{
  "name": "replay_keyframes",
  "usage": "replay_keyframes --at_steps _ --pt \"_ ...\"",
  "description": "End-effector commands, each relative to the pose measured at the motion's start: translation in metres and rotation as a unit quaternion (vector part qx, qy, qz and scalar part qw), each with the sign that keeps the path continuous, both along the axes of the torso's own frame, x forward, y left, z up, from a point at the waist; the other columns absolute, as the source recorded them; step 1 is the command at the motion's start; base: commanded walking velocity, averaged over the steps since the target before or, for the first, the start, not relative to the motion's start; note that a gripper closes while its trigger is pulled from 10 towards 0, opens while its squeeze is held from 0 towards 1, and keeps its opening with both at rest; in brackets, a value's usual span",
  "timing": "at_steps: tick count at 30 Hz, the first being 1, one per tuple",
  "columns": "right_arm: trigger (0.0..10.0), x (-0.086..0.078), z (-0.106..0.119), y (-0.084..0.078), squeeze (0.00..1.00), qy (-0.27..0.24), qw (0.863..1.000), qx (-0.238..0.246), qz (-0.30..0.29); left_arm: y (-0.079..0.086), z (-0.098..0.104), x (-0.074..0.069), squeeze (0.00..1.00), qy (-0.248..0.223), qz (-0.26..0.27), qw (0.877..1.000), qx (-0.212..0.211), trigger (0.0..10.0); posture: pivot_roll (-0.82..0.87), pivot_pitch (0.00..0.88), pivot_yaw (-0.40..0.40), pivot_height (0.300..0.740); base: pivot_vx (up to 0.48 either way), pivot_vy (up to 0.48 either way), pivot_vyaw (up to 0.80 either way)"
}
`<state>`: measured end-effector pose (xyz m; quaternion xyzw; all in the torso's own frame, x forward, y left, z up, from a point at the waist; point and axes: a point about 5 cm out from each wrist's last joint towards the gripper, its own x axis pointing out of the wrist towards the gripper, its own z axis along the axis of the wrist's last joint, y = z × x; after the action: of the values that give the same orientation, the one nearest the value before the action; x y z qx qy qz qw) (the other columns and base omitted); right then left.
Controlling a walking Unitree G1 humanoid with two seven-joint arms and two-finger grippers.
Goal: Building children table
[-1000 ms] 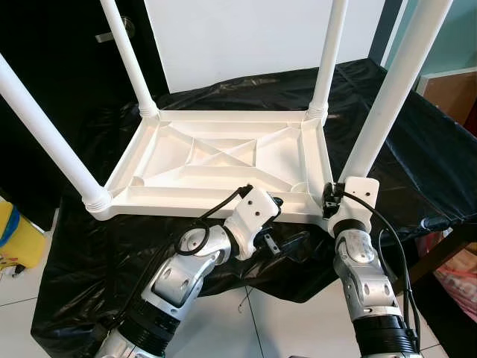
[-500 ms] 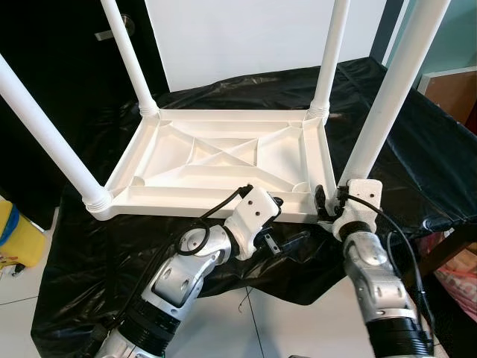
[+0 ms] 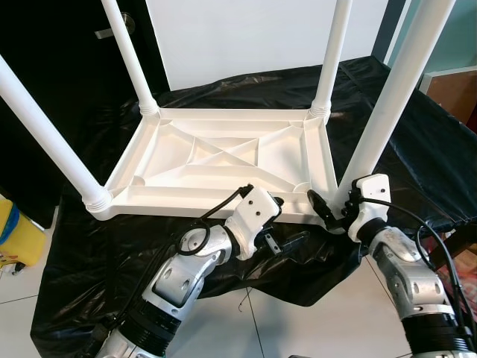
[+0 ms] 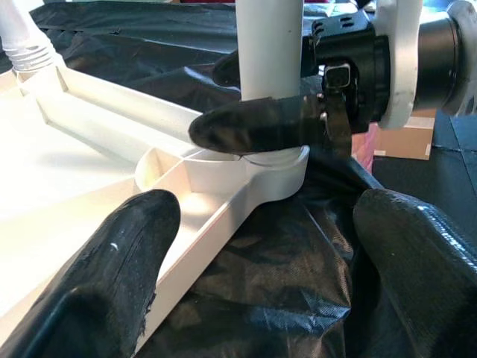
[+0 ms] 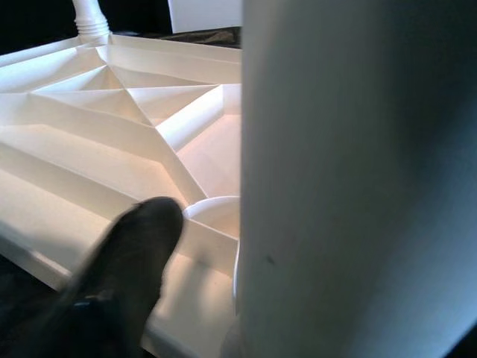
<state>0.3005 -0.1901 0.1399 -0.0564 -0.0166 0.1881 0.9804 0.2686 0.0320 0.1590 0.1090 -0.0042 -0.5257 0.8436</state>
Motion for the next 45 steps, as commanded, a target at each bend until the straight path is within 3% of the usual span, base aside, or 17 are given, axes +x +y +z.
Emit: replay_keyframes --at_steps 1,14,15,28,31,33,37,40,45 --pt "0.0 0.005 -0.007 0.004 0.0 0.016 0.999 -0.017 0.029 0.0 -0.001 0.002 0.0 -0.001 -0.005 1.0 0.007 10.0 -0.2 0.04 0.023 0.74 0.0 0.0 0.0" --pt "0.0 0.005 -0.018 0.001 0.0 0.035 0.998 -0.028 0.034 0.0 -0.001 0.001 0.0 -0.002 -0.007 1.0 0.01 10.0 -0.2 0.03 0.021 0.74 0.0 0.0 0.0" --pt "10.0 0.004 -0.019 0.0 0.0 0.039 0.998 -0.027 0.028 0.0 -0.002 0.001 0.0 -0.002 -0.008 1.0 0.01 10.0 -0.2 0.031 0.02 0.74 0.0 0.0 0.0" --pt "10.0 0.005 -0.026 -0.005 0.0 0.042 0.997 -0.023 -0.052 0.001 -0.003 0.001 0.0 -0.009 -0.002 1.0 0.014 10.0 -0.19 0.015 0.012 0.74 0.0 0.0 0.0" --pt "10.0 0.004 -0.028 -0.006 0.0 0.044 0.994 -0.015 -0.094 0.001 -0.004 0.002 0.0 -0.01 0.0 1.0 0.016 10.0 -0.2 0.013 0.012 0.74 0.0 0.0 0.0" --pt "10.0 0.002 -0.033 -0.005 0.0 0.05 0.986 0.001 -0.161 0.0 -0.005 0.003 0.0 -0.011 0.0 1.0 0.018 10.0 -0.2 0.014 0.013 0.74 0.0 0.0 0.0" --pt "10.0 0.0 -0.038 -0.001 0.0 0.056 0.974 0.017 -0.217 0.0 -0.005 0.003 0.0 -0.012 0.0 1.0 0.019 10.0 -0.2 0.014 0.011 0.74 0.0 0.0 0.0" --pt "10.0 -0.001 -0.04 0.001 0.0 0.057 0.97 0.023 -0.237 0.0 -0.005 0.003 0.0 -0.012 0.0 1.0 0.019 10.0 -0.2 0.015 0.01 0.74 0.0 0.0 0.0" --pt "10.0 -0.005 -0.043 0.021 0.0 0.058 0.957 0.045 -0.281 0.003 -0.006 0.003 0.0 -0.01 0.004 1.0 0.017 10.0 -0.21 0.033 0.006 0.74 0.0 0.0 0.0"
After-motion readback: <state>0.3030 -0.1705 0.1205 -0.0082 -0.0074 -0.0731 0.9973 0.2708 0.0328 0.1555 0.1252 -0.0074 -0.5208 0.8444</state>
